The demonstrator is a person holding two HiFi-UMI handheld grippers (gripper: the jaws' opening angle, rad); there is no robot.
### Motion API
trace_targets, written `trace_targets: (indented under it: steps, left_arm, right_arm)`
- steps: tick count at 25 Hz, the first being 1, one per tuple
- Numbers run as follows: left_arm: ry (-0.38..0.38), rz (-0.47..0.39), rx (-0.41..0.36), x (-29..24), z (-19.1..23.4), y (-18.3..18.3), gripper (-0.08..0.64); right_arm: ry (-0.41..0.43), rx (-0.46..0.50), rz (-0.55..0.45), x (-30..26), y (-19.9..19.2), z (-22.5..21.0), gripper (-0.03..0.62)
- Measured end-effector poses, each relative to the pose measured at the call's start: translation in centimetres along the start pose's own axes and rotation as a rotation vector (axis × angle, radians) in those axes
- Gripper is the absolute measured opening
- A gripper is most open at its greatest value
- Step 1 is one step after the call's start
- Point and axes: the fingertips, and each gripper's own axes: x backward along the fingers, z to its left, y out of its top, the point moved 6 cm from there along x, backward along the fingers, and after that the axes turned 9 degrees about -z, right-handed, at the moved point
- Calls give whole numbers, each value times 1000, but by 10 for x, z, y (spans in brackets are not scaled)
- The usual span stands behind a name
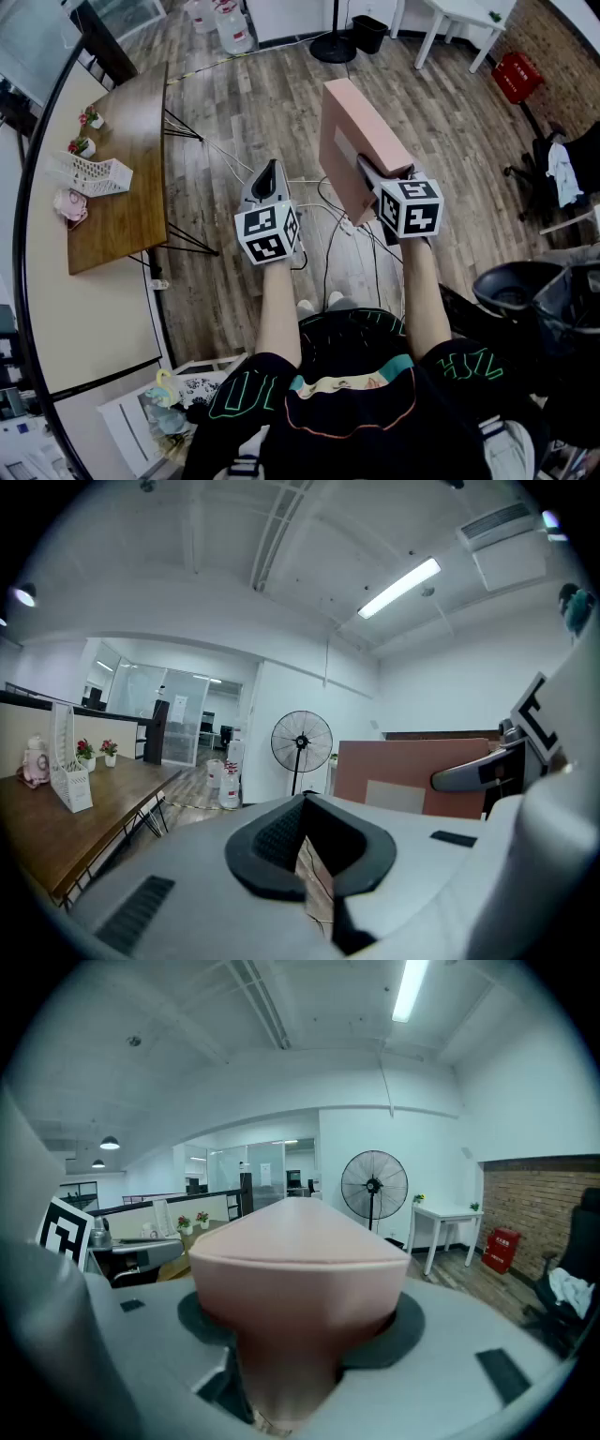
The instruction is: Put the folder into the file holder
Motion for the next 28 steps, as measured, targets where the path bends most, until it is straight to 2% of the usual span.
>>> trace_targets:
  steps: [15,20,28]
  left_arm:
    - [34,-39,-44,-31,-39,15,-3]
    - [56,-28,-59,-37,-31,14,-3]
    - [117,-14,-62,-59,8,10,-3]
  right_arm:
    - [-16,-28,-37,-6,17,-71,281]
    - [-14,-37,-14,-21,10,-78,281]
    - [28,-86,-7,-64,-2,-71,281]
